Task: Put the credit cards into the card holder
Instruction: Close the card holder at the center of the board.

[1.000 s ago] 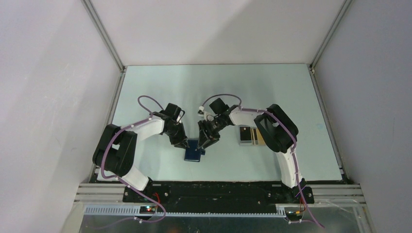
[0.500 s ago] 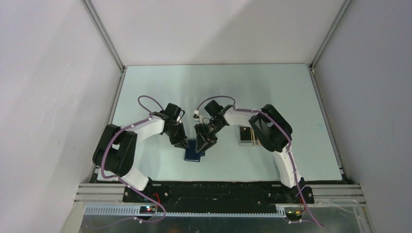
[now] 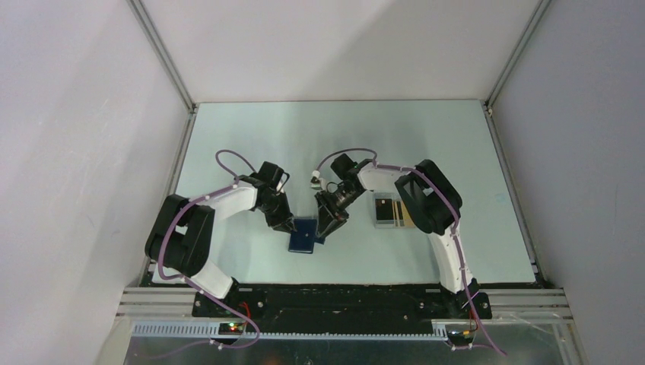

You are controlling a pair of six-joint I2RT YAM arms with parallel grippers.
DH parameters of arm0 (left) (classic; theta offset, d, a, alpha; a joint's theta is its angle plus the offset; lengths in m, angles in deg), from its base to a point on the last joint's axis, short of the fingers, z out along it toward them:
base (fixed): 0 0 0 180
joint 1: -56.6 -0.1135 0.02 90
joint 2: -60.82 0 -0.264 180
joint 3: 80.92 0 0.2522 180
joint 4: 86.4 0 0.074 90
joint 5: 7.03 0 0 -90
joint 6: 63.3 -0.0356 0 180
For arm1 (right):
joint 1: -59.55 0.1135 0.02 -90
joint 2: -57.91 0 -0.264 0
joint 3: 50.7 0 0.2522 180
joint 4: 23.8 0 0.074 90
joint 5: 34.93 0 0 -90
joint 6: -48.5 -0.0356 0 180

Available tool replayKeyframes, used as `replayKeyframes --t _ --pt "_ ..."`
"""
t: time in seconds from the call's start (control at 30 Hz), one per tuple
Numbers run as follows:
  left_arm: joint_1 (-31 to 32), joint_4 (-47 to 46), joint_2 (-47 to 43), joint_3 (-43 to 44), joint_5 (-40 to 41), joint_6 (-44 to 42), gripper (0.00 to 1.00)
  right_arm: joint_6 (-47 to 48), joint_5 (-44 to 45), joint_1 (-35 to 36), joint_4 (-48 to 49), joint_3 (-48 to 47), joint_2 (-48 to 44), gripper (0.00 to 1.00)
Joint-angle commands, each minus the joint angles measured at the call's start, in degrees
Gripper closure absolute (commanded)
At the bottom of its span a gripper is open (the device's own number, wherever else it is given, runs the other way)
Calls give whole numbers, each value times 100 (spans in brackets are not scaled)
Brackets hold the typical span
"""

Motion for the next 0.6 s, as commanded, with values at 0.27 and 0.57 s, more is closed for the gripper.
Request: replayKeyframes --t 0.27,0.57 --pt "302 -92 112 -237 729 543 79 -426 1213 -349 -349 101 -989 53" --pt "421 -96 -689 -331 1009 990 64 -721 1877 -78 -649 74 -1062 49"
